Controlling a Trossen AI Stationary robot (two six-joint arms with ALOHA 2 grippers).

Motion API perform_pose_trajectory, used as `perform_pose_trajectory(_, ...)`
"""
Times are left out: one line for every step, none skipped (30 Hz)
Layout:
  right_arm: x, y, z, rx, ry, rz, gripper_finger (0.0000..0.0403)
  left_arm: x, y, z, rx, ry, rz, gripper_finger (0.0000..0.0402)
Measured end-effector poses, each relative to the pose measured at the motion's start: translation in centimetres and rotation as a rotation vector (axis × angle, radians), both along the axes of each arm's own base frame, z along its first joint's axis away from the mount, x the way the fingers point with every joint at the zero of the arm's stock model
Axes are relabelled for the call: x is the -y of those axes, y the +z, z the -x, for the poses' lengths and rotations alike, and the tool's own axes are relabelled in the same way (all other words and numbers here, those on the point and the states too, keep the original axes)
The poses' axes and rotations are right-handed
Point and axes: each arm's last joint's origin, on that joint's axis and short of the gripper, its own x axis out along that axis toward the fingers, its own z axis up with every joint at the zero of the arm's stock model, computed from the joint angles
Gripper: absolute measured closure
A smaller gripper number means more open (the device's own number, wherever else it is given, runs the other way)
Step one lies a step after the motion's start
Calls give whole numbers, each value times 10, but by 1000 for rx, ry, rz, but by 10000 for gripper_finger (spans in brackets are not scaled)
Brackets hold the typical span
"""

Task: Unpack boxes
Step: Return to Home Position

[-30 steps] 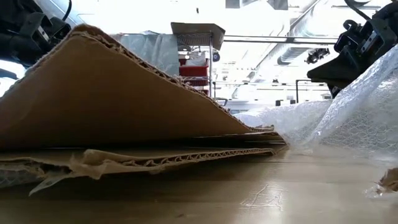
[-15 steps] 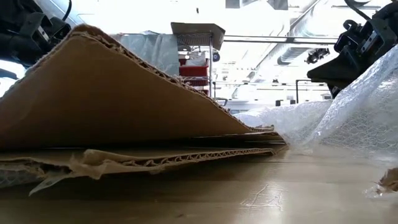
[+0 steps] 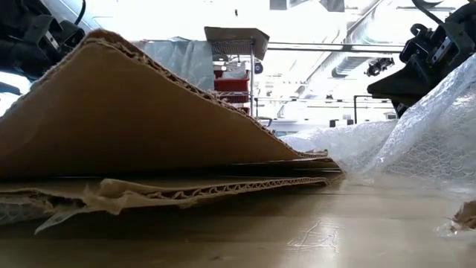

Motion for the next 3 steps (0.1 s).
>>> perform_pose_trajectory(0,0,0,0,0,2,403,0,0,0,0,0,0,402)
perform_pose_trajectory(0,0,0,0,0,2,403,0,0,0,0,0,0,402)
perform_pose_trajectory(0,0,0,0,0,2,403,0,0,0,0,0,0,402)
